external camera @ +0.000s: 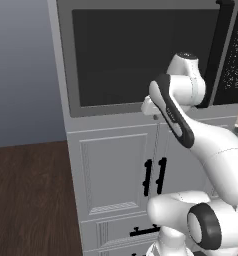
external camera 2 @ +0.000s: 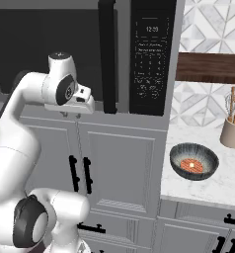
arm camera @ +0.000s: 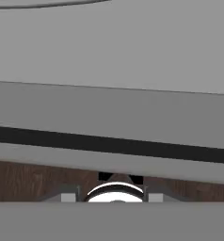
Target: Open the microwave, place the bowl with waffle inside the microwave, then close the microwave door and turn it on.
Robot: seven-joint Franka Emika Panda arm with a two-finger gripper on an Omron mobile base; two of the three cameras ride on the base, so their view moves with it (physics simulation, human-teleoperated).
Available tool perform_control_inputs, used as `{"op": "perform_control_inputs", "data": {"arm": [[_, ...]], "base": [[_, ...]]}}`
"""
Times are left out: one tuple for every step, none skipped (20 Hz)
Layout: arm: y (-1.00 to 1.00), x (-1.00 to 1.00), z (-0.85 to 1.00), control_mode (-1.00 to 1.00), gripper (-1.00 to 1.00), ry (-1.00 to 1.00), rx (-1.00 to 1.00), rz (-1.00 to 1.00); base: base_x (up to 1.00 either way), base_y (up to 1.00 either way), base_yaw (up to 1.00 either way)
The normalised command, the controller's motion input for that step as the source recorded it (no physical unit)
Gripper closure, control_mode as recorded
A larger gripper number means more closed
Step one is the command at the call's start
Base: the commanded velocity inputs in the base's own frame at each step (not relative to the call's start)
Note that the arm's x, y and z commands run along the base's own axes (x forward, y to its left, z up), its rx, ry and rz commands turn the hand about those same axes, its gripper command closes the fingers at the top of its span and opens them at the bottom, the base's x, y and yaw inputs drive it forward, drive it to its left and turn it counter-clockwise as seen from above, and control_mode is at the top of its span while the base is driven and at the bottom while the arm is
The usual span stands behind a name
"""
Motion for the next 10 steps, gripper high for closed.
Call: {"op": "perform_control_inputs", "data": {"arm": [[0.0, -0.05, 0.0, -1.0, -1.0, 0.0, 0.0, 0.0], [0.0, -0.36, 0.0, -1.0, -1.0, 0.0, 0.0, 0.0], [0.0, -0.64, -0.05, -1.0, -1.0, -0.17, 0.0, 0.0], [0.0, -0.94, 0.0, -1.0, -1.0, -0.24, 0.0, 0.0], [-0.09, -0.87, 0.0, -1.0, -1.0, -0.23, 0.0, 0.0], [-0.22, -1.0, 0.0, -1.0, -1.0, -0.33, 0.0, 0.0], [-0.27, -1.0, 0.11, -1.0, -1.0, -0.37, 0.0, 0.0], [-0.41, -0.85, 0.31, -1.0, -1.0, -0.35, 0.01, 0.0], [-0.42, -0.74, 0.39, -1.0, -1.0, -0.37, 0.02, 0.0], [-0.24, -0.77, 0.38, -1.0, -1.0, -0.38, 0.01, 0.0]], "base": [[0.0, 0.0, 0.0], [0.0, 0.0, 0.0], [0.0, 0.0, 0.0], [0.0, 0.0, 0.0], [0.0, 0.0, 0.0], [0.0, 0.0, 0.0], [0.0, 0.0, 0.0], [0.0, 0.0, 0.0], [0.0, 0.0, 0.0], [0.0, 0.0, 0.0]]}}
